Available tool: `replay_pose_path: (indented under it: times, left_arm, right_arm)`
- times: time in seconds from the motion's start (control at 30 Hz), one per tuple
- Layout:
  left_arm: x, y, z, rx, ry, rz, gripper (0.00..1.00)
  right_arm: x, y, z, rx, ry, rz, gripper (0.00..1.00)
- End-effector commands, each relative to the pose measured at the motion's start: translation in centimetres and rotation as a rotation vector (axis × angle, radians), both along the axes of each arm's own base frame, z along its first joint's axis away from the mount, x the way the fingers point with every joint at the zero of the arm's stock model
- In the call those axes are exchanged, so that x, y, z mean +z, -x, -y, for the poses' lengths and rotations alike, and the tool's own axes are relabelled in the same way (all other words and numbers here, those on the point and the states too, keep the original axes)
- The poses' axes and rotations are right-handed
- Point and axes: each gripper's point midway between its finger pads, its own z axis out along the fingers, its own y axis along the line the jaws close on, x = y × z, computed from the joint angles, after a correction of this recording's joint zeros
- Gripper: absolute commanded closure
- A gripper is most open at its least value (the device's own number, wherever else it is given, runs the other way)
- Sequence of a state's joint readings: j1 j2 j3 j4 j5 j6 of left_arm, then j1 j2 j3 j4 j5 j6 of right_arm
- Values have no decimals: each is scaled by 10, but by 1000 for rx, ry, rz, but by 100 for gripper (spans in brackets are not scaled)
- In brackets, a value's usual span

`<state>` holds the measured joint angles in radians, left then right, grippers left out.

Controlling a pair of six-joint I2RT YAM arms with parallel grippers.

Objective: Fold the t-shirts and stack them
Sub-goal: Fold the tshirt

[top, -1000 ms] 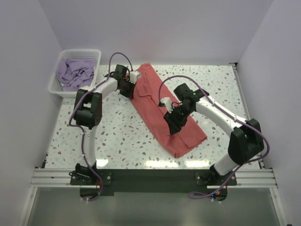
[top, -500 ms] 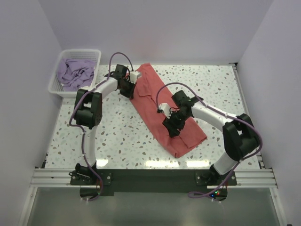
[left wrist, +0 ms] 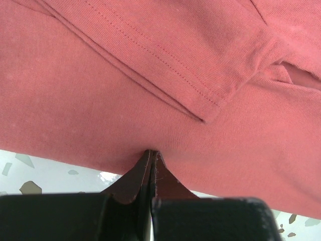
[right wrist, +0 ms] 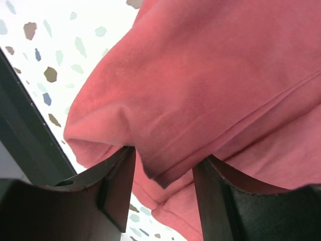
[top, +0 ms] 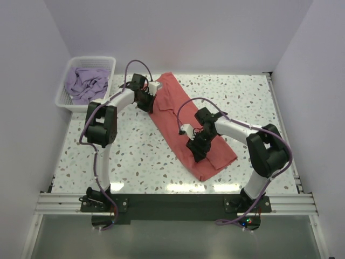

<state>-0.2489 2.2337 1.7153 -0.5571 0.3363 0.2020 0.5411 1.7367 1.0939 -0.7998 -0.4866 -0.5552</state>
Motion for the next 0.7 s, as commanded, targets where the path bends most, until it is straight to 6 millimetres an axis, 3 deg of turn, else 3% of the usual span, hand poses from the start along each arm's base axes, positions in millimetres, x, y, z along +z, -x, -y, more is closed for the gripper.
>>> replay_pose_path:
  times: [0.0, 0.13, 0.33, 0.43, 0.47, 0.57, 0.67]
  left_arm:
    - [-27, 9, -23, 19, -69, -72, 100]
    - [-29, 9, -23, 19, -69, -72, 100]
    - [-30, 10, -23, 15, -74, -74, 100]
    - [-32, 10, -26, 18, -80, -75, 100]
    - [-34, 11, -27, 17, -84, -80, 100]
    - [-34, 10, -28, 20, -85, -80, 100]
    - [-33, 9, -29, 20, -91, -74, 100]
  right_arm:
    - [11, 14, -6, 36, -67, -51, 46]
    - [17, 22, -9, 45, -107, -79, 42]
    - [2, 25, -1, 67, -50, -116, 53]
    - [2, 27, 6, 72, -17, -118, 71]
    - [3, 28, 8, 71, -9, -122, 82]
    - [15, 31, 12, 66, 19, -141, 98]
    - [28, 37, 18, 64, 45, -168, 100]
